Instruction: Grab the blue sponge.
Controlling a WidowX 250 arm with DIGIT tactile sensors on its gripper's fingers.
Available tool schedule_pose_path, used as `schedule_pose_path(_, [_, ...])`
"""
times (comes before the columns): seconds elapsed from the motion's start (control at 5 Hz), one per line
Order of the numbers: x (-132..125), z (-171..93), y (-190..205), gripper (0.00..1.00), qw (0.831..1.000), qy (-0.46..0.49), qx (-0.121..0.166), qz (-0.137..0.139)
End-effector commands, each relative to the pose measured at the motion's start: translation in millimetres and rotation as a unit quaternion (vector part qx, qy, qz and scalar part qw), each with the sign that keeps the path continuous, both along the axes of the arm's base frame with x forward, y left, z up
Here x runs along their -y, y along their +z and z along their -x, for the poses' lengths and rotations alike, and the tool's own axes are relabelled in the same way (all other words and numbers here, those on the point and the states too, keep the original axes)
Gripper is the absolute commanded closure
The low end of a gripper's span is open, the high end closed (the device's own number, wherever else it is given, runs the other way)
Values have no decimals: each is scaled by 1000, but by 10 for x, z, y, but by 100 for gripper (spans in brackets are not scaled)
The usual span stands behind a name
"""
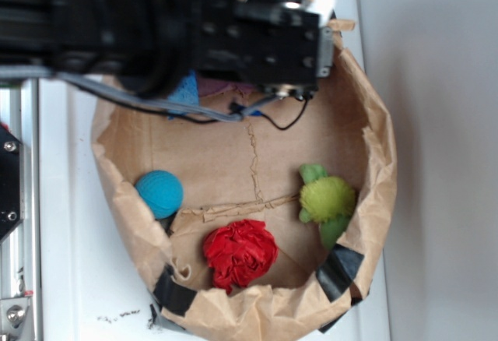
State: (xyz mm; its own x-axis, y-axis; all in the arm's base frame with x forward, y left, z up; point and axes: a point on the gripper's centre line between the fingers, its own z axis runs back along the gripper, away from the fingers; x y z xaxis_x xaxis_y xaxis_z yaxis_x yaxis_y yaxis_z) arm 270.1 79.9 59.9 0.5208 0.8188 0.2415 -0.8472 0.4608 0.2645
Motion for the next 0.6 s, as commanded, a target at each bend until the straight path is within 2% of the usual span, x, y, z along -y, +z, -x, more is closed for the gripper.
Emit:
schedule_pose_path(0.0, [-98,171,-68,0,999,-19,32,12])
schedule_pose_path(0.2, [-114,235,-325,0,997,-28,64,16])
schedule_pose_path(0.4, [-74,245,-472,0,997,-22,76,6])
